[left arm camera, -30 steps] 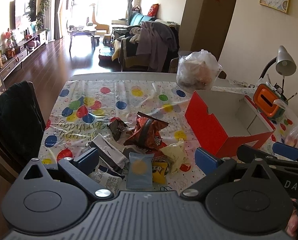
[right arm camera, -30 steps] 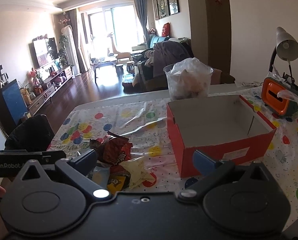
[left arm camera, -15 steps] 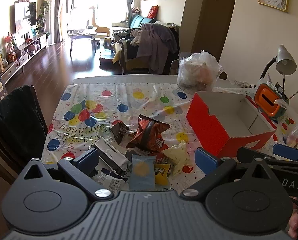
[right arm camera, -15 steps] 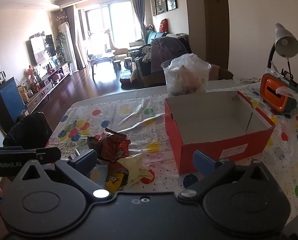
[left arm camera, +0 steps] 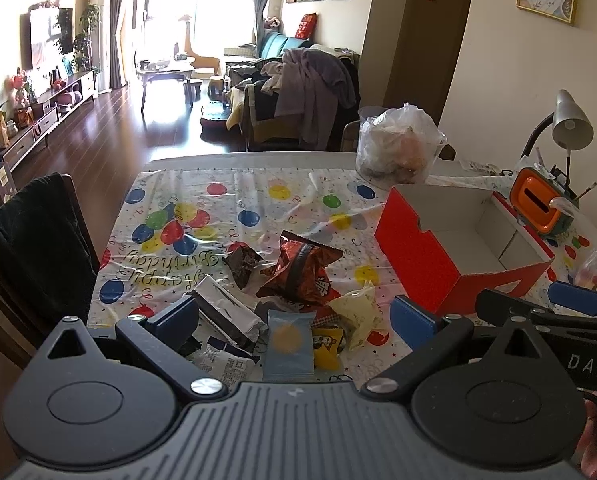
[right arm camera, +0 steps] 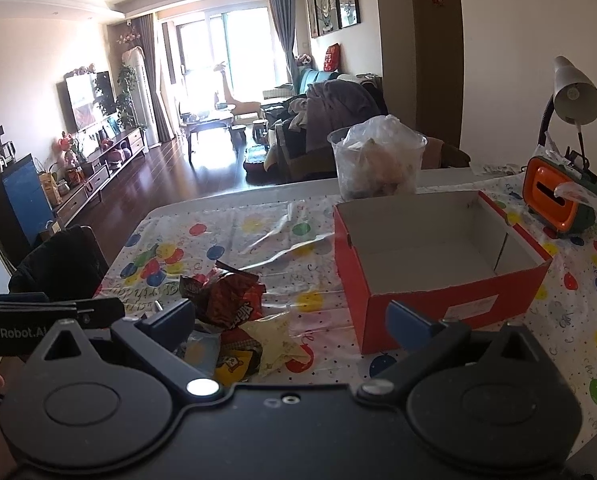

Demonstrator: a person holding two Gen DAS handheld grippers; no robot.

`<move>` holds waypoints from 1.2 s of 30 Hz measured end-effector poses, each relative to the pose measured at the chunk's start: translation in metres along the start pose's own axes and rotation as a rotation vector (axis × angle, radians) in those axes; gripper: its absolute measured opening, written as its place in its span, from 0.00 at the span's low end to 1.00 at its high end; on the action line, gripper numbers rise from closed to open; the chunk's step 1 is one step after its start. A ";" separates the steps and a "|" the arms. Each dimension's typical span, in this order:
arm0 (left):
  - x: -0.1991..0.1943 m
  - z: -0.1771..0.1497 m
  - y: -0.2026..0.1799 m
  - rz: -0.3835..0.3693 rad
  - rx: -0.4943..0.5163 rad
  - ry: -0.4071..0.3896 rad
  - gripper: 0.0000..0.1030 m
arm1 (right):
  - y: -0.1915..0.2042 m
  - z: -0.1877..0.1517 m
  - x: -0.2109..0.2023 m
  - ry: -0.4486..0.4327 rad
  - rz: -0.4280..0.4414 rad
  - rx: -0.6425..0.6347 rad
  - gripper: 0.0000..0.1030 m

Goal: Organize snacks

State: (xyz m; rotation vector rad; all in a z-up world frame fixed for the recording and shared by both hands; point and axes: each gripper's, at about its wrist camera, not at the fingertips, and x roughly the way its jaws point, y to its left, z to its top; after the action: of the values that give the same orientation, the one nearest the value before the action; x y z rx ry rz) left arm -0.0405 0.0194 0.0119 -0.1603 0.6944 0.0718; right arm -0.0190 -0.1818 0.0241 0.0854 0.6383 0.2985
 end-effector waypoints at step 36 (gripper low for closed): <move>0.061 -0.011 0.033 0.109 -0.049 0.155 0.99 | 0.008 -0.005 0.095 0.145 0.162 -0.225 0.96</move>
State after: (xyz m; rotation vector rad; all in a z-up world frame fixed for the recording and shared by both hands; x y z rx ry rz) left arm -0.0044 0.0506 -0.0395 -0.1767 0.8563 0.1820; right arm 0.0490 -0.1461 -0.0331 -0.1022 0.7389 0.5345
